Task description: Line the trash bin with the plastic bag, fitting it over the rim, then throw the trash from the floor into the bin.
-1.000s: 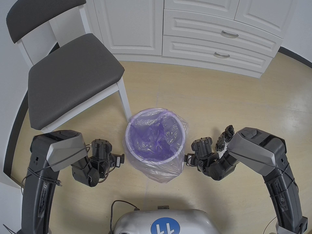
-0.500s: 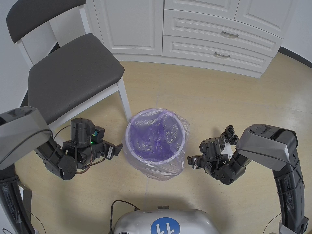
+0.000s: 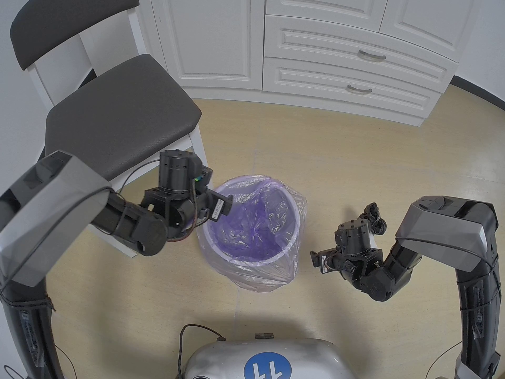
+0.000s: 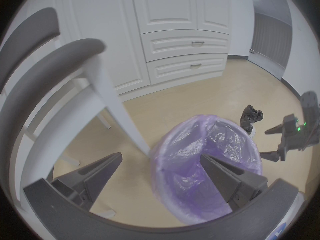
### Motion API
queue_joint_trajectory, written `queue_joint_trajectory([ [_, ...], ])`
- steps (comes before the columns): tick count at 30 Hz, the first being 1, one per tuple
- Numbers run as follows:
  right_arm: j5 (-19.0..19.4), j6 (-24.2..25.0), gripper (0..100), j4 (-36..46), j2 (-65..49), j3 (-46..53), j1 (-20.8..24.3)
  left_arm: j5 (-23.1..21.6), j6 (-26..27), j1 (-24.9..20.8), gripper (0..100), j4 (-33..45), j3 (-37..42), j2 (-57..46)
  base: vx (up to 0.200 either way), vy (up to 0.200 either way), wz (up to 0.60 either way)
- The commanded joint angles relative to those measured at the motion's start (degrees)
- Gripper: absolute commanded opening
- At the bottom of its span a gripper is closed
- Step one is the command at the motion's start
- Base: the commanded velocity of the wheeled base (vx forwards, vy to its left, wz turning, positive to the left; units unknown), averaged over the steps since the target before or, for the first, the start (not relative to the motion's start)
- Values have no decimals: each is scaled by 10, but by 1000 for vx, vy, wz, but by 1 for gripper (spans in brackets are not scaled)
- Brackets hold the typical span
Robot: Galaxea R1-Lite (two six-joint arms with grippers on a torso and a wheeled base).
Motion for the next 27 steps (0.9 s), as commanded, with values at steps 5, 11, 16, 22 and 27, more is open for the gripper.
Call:
queue_joint_trajectory([
  [5,0,-62,100,-103,-29,67,0,68,64,-41,100,9,-114,131,0,0,0],
  [11,1,-70,100,-114,-30,74,-2,88,88,-42,100,10,-147,158,0,0,0],
  [16,1,-71,100,-113,-25,70,-5,110,120,-40,100,-6,-162,179,0,0,0],
  [22,0,-71,100,-113,-27,70,-5,128,132,-38,100,-17,-210,198,0,0,0],
  [27,0,-71,100,-113,-25,69,-9,161,136,-38,100,-20,-258,214,0,0,0],
])
